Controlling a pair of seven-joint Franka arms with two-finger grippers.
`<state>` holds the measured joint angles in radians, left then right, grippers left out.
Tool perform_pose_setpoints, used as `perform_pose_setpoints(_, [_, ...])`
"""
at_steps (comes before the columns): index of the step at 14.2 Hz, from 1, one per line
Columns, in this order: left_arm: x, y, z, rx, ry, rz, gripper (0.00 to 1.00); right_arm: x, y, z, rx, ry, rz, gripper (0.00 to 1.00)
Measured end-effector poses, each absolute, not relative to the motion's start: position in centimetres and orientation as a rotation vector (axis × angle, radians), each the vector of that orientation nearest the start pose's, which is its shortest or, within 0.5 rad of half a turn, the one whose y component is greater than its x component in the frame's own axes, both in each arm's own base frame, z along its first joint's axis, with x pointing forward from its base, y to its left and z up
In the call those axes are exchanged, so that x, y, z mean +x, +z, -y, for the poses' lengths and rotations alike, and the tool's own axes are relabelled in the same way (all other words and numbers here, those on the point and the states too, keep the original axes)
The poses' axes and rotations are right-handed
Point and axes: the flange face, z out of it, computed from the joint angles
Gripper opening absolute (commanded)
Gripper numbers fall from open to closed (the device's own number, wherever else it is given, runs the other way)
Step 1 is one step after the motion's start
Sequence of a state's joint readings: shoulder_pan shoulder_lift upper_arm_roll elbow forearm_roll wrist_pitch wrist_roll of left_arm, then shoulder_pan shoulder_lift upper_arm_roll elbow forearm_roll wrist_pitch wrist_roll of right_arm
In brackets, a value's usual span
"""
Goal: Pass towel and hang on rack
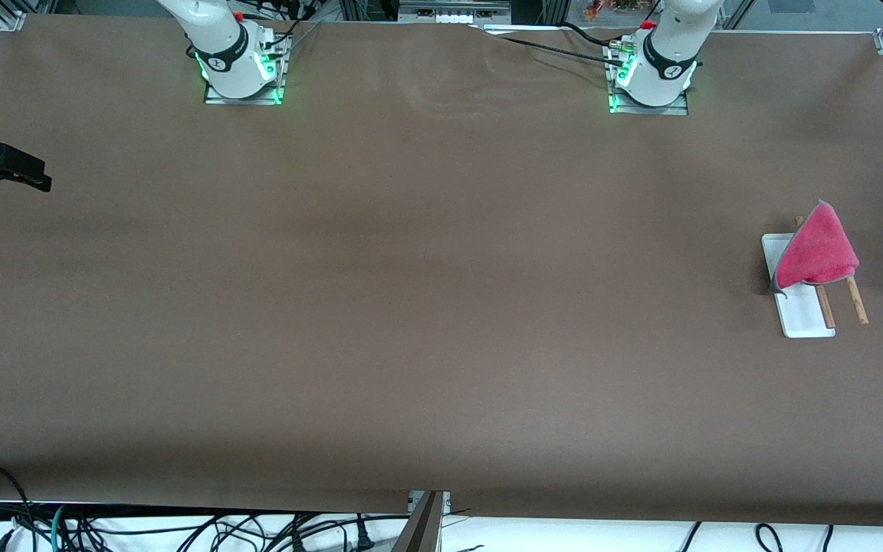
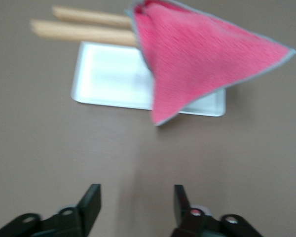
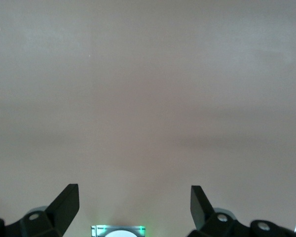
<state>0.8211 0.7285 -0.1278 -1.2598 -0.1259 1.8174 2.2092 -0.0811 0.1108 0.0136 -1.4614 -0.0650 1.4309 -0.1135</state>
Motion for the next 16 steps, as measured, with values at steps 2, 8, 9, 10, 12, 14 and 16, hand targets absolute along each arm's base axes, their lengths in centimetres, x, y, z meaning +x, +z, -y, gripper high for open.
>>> perform_pose_setpoints(2, [57.6,34.5,-45.7,-2.396,-0.313,-2.215,1.00,56.9,59.3,4.9,-3.174,0.274,0.086,1.00])
perform_pose_setpoints(8, [60.7,41.3,-40.8,-2.400,-0.316,-2.143,1.00,56.8,58.5,4.4,-3.168,0.310,0.097,1.00])
perform_pose_setpoints(9, [61.0,42.7,-39.6,-2.446,-0.308,-2.090,1.00,56.8,58.6,3.9,-3.169,0.307,0.103,1.00])
perform_pose_setpoints(10, [61.2,44.2,-38.2,-2.491,-0.301,-2.034,1.00,56.8,58.7,3.3,-3.169,0.304,0.112,1.00])
perform_pose_setpoints(12, [61.2,47.6,-34.4,-2.563,-0.278,-1.938,1.00,56.7,58.8,2.4,-3.170,0.298,0.134,1.00])
perform_pose_setpoints(14, [60.9,50.9,-29.0,-2.652,-0.227,-1.803,1.00,56.7,59.1,2.1,-3.171,0.289,0.143,1.00])
perform_pose_setpoints(16, [59.8,53.7,-22.9,-2.764,-0.174,-1.617,1.00,56.7,59.3,2.1,-3.171,0.284,0.142,1.00])
